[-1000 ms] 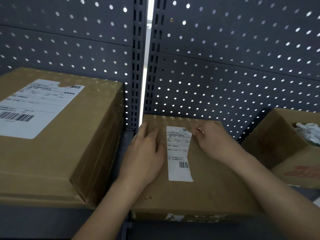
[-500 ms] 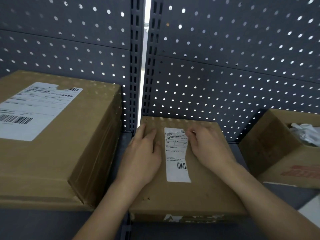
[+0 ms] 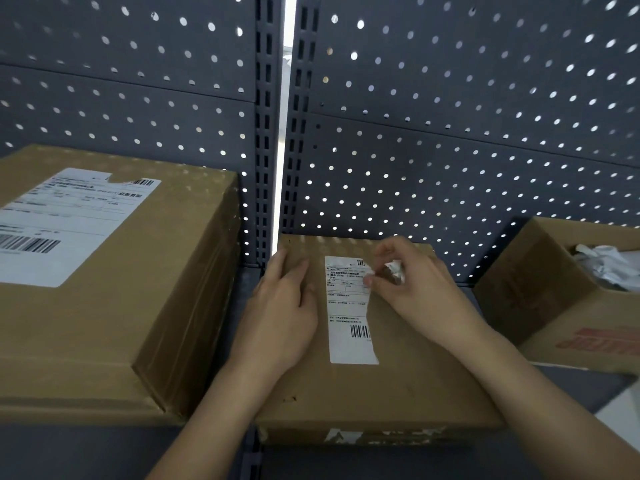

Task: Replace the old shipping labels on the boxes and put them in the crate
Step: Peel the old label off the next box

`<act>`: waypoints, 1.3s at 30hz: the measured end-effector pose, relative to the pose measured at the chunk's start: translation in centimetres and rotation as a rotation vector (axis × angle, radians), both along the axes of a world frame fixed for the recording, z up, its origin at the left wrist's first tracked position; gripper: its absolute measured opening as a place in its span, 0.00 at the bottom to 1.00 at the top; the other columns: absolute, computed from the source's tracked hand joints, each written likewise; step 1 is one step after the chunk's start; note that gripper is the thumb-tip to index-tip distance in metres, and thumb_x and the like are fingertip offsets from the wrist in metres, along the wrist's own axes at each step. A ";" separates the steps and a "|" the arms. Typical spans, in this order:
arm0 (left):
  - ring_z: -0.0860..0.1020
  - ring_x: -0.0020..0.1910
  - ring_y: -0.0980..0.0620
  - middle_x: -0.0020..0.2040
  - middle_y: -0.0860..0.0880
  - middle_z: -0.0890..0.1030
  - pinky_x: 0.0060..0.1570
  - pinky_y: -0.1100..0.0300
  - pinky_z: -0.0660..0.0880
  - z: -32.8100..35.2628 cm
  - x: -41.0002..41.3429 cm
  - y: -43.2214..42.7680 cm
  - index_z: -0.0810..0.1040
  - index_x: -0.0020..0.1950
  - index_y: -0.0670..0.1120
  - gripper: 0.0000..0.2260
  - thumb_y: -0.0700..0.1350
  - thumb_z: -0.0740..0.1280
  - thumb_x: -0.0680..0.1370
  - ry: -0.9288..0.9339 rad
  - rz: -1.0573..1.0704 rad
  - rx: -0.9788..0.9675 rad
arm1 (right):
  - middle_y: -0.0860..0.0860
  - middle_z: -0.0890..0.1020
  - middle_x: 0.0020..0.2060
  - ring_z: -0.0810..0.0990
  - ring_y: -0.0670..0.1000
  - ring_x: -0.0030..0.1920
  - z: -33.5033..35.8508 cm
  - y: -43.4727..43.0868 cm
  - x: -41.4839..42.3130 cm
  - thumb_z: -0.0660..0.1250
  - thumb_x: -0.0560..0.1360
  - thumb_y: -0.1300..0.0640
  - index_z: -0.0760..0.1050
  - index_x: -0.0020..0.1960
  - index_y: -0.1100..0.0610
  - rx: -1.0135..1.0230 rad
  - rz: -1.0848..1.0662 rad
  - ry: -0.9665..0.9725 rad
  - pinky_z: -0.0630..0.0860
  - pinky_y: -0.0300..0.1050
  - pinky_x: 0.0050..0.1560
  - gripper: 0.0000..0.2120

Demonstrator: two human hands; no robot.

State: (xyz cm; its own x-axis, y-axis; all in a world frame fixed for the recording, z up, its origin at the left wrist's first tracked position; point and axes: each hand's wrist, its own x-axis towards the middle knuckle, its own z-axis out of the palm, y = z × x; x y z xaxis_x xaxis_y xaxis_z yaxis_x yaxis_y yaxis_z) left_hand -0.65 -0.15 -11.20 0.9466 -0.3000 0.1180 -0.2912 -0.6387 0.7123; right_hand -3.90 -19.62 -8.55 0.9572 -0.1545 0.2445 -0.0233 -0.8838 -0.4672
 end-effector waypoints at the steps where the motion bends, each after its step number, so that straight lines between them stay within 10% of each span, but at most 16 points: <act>1: 0.56 0.76 0.54 0.79 0.58 0.50 0.69 0.61 0.57 0.0 0.0 0.0 0.62 0.77 0.51 0.21 0.49 0.55 0.83 0.001 0.001 -0.001 | 0.41 0.80 0.45 0.75 0.47 0.54 0.0 0.1 0.1 0.72 0.74 0.48 0.73 0.52 0.45 -0.024 -0.001 -0.006 0.72 0.45 0.56 0.10; 17: 0.58 0.75 0.52 0.79 0.57 0.49 0.69 0.59 0.61 0.0 0.0 0.0 0.60 0.77 0.51 0.21 0.48 0.54 0.83 -0.019 -0.004 0.015 | 0.44 0.84 0.37 0.80 0.45 0.32 1.3 2.3 -0.3 0.71 0.74 0.65 0.83 0.48 0.55 0.660 0.196 -0.074 0.77 0.38 0.37 0.07; 24: 0.57 0.76 0.52 0.79 0.56 0.50 0.70 0.58 0.59 0.0 0.0 -0.1 0.61 0.77 0.51 0.21 0.48 0.54 0.83 -0.004 0.002 0.009 | 0.39 0.81 0.49 0.79 0.40 0.49 0.9 -0.1 0.0 0.66 0.71 0.37 0.76 0.64 0.44 0.123 0.121 0.059 0.76 0.43 0.52 0.23; 28: 0.57 0.75 0.52 0.79 0.56 0.50 0.70 0.58 0.59 0.0 0.0 -0.1 0.61 0.77 0.51 0.21 0.49 0.54 0.83 -0.001 0.004 0.016 | 0.35 0.75 0.45 0.72 0.38 0.46 1.3 0.8 -0.6 0.71 0.71 0.39 0.78 0.58 0.43 -0.105 0.140 0.223 0.66 0.29 0.47 0.18; 31: 0.57 0.75 0.52 0.79 0.56 0.51 0.70 0.59 0.58 0.1 0.0 0.0 0.62 0.77 0.50 0.21 0.49 0.54 0.83 -0.005 0.003 0.012 | 0.41 0.73 0.41 0.72 0.43 0.44 1.5 1.3 -0.8 0.69 0.75 0.43 0.78 0.46 0.45 -0.207 0.176 0.154 0.68 0.38 0.45 0.06; 39: 0.57 0.75 0.54 0.79 0.57 0.51 0.65 0.64 0.57 -0.2 0.2 0.1 0.62 0.77 0.50 0.21 0.46 0.55 0.83 -0.015 0.000 -0.019 | 0.46 0.76 0.32 0.73 0.44 0.35 1.4 2.6 -1.9 0.60 0.81 0.47 0.73 0.44 0.49 -0.012 0.204 0.146 0.67 0.36 0.33 0.09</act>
